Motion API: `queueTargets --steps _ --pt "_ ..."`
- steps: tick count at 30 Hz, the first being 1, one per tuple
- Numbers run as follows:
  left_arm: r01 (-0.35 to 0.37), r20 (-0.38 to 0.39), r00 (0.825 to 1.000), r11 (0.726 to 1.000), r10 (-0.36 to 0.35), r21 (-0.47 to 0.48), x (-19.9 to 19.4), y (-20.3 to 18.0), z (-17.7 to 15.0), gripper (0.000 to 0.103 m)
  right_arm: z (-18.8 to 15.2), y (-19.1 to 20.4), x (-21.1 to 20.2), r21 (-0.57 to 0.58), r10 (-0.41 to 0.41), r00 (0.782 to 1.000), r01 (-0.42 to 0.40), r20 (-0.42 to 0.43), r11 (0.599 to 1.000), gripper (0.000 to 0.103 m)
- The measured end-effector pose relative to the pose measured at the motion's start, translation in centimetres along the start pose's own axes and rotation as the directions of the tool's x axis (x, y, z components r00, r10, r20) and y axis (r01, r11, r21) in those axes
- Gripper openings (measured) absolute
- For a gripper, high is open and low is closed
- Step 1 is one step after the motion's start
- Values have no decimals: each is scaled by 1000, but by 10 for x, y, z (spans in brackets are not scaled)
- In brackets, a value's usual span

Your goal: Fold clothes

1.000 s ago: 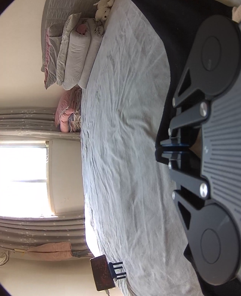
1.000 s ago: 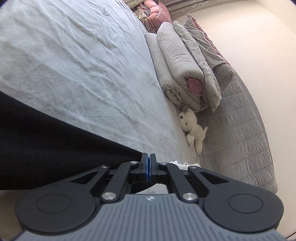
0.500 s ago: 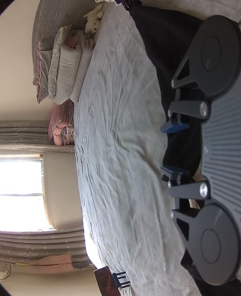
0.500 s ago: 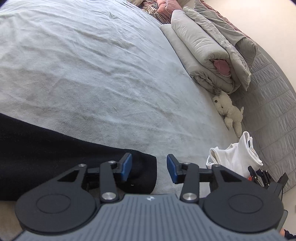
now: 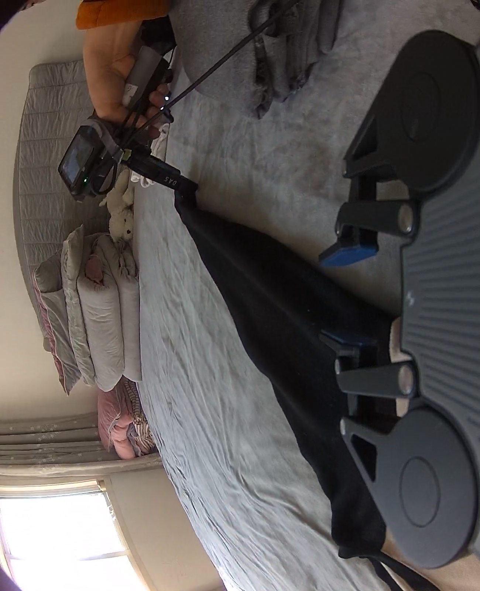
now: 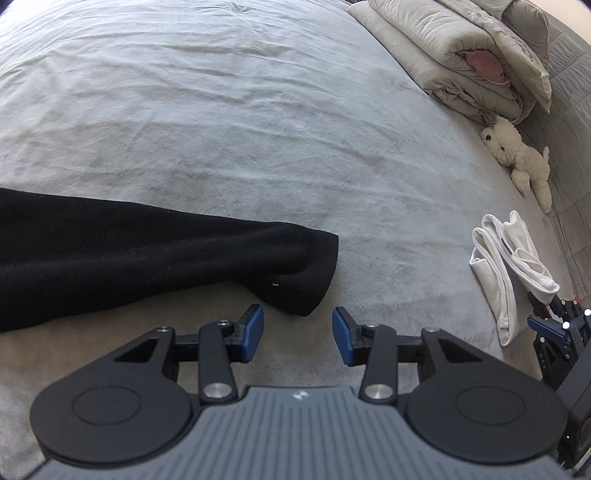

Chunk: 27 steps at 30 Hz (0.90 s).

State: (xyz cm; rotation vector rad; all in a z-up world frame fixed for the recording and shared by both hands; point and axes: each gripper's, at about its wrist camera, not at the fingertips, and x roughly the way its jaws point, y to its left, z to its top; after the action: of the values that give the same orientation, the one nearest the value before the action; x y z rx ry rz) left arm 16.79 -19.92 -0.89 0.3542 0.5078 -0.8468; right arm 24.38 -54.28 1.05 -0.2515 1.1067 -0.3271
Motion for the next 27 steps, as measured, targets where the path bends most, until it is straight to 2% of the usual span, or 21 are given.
queueTargets --steps 5,7,8,9,11,12,13,15,17,19,21,22,23,24,25,26,27 --pt "-5 -36 999 1000 5 3 16 -4 -2 37 3 -3 11 14 35 999 -36 24 999 43" --pt "-8 -41 999 1000 8 -8 19 -3 0 37 4 -7 16 42 63 998 -64 31 997 41" --pt "-10 -44 999 1000 10 -13 19 -3 0 36 4 -9 18 58 82 996 -84 34 995 34" --pt "-14 -47 999 1000 13 -19 21 -2 1 34 3 -11 20 76 106 994 -109 38 991 22" --pt "-22 -55 998 999 20 -32 24 -1 3 23 2 -10 19 79 124 991 -128 43 989 19" --pt "-25 -58 998 999 23 -30 25 -2 5 12 2 -9 17 62 114 993 -116 40 991 17" --pt "-28 -62 998 999 26 -27 26 -2 6 5 2 -8 14 41 99 995 -100 33 994 17" --pt "-11 -82 997 1000 9 -25 24 -2 13 4 2 -11 8 7 66 998 -67 22 998 16" --pt "25 -60 998 999 -27 -35 18 1 19 4 1 -19 1 -25 27 1000 -27 14 999 16" --pt "94 -52 994 993 -98 -70 11 10 24 4 -1 -29 -3 -55 -5 1000 5 -8 998 16" --pt "166 -76 982 980 -175 -111 11 18 24 4 -4 -34 -3 -59 7 999 -10 -43 998 16" --pt "213 -135 964 969 -229 -122 18 19 22 5 -5 -34 -2 -64 13 998 -17 -64 998 16" --pt "223 -162 957 967 -242 -127 23 19 20 6 -7 -32 -1 -76 14 997 -20 -82 997 19" --pt "220 -168 957 968 -239 -124 25 17 17 6 -8 -30 -1 -83 9 997 -16 -81 996 25" --pt "215 -149 961 968 -233 -127 23 16 14 12 -9 -28 -3 -89 1 998 -7 -68 996 29" --pt "219 -138 962 966 -237 -136 22 16 14 17 -9 -26 -7 -92 -7 999 2 -50 996 39" --pt "227 -105 964 960 -246 -163 17 18 15 28 -9 -24 -11 -95 -8 999 5 -31 995 44"
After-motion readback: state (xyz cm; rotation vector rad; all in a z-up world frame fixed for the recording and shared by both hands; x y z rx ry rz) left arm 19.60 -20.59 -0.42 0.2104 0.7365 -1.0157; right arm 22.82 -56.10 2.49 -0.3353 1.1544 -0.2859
